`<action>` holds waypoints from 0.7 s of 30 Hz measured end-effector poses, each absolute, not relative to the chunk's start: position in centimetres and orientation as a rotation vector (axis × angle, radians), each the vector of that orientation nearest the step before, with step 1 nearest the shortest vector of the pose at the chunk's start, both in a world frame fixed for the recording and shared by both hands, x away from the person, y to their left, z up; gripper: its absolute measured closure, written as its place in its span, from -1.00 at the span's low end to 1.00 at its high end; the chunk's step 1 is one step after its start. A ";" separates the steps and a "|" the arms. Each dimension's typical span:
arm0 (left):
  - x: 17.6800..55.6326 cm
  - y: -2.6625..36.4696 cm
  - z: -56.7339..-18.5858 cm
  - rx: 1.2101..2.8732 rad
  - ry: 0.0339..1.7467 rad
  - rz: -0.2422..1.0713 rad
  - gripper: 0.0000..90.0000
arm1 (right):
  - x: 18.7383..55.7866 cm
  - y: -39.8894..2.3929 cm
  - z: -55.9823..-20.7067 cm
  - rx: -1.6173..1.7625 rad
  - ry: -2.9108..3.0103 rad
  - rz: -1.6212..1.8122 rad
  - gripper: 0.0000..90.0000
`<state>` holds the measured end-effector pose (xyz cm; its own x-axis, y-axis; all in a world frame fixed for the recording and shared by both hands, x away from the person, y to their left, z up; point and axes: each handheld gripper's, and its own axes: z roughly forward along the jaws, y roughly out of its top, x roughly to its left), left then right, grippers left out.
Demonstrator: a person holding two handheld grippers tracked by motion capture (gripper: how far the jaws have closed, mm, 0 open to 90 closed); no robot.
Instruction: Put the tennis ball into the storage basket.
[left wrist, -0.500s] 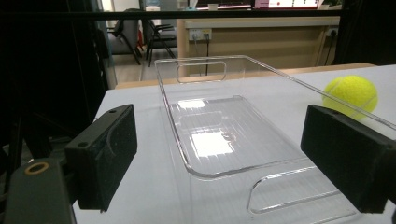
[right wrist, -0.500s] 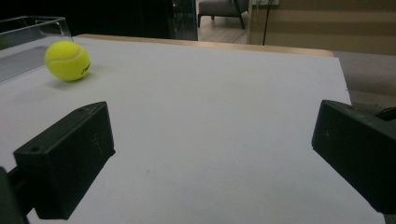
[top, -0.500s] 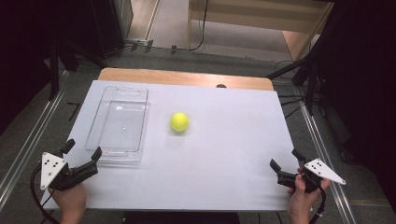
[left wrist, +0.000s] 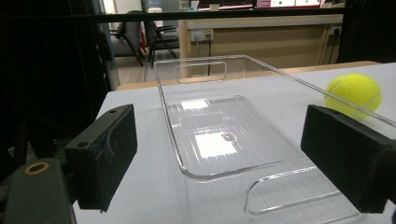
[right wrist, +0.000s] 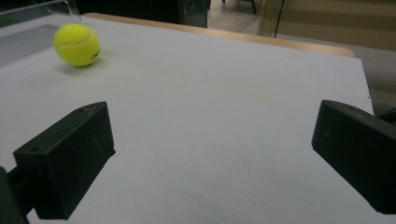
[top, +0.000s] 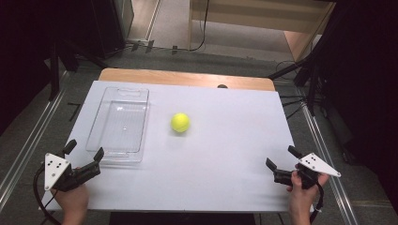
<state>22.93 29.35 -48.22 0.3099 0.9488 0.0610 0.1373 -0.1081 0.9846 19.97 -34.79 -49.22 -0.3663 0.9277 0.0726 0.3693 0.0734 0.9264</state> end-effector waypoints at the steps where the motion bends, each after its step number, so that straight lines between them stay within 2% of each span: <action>1: 22.9 29.3 -48.2 1.515 1.035 0.959 -0.75 | 20.1 -34.7 -49.1 1.286 1.803 1.285 -1.00; 21: 22.9 29.2 -48.2 1.514 1.034 0.957 -0.75 | 23.8 -31.3 -46.0 1.191 2.017 1.211 -1.00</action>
<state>22.87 29.17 -48.24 0.3144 0.9473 0.0609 0.1338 -0.1077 0.9851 23.79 -31.29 -46.03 -0.4931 0.8698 0.0195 0.4259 0.2218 0.8771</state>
